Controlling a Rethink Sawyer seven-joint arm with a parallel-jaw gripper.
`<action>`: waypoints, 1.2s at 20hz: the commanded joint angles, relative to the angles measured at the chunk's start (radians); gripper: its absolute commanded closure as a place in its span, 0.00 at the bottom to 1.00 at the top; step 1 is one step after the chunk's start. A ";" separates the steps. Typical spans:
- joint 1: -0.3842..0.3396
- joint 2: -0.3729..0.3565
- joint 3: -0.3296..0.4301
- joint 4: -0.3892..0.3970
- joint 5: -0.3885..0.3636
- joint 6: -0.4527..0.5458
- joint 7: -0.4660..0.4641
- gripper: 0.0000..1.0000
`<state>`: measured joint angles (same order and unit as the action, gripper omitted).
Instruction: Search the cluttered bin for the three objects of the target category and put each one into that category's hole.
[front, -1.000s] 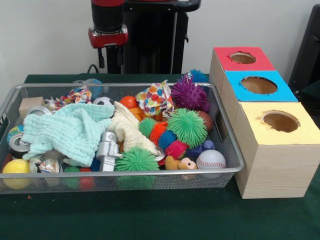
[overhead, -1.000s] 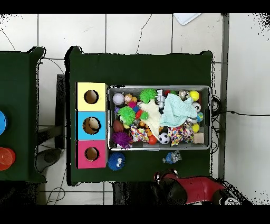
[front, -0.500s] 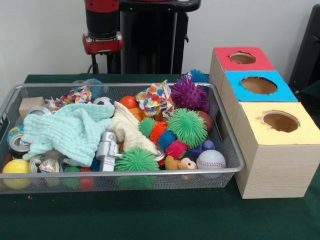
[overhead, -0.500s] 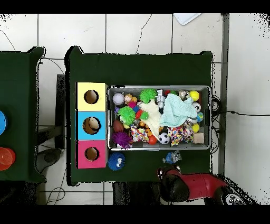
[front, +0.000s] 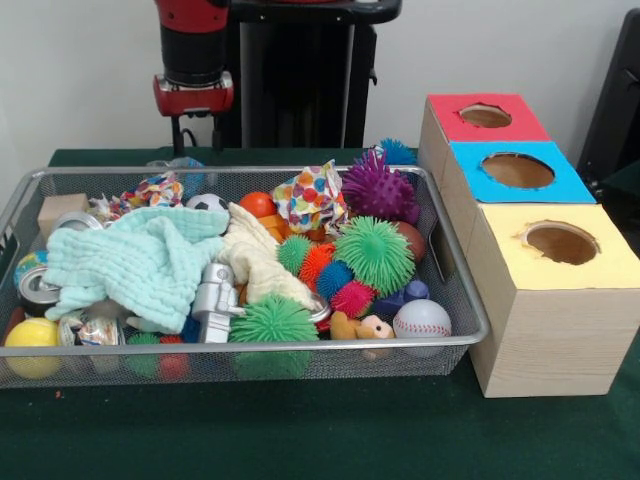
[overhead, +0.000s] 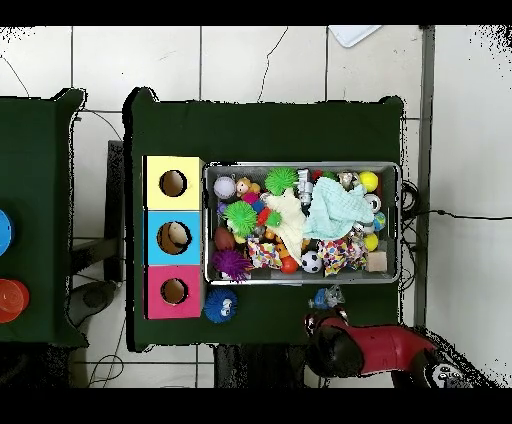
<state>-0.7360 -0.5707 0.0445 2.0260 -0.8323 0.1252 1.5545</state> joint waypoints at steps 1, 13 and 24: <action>-0.004 0.044 0.026 -0.162 0.014 -0.050 0.117 0.00; 0.010 0.087 0.015 -0.182 0.022 -0.063 0.136 0.00; 0.074 0.137 -0.075 -0.225 0.027 -0.068 0.163 0.00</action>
<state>-0.6812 -0.4956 -0.0425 1.9532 -0.8298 0.1252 1.5557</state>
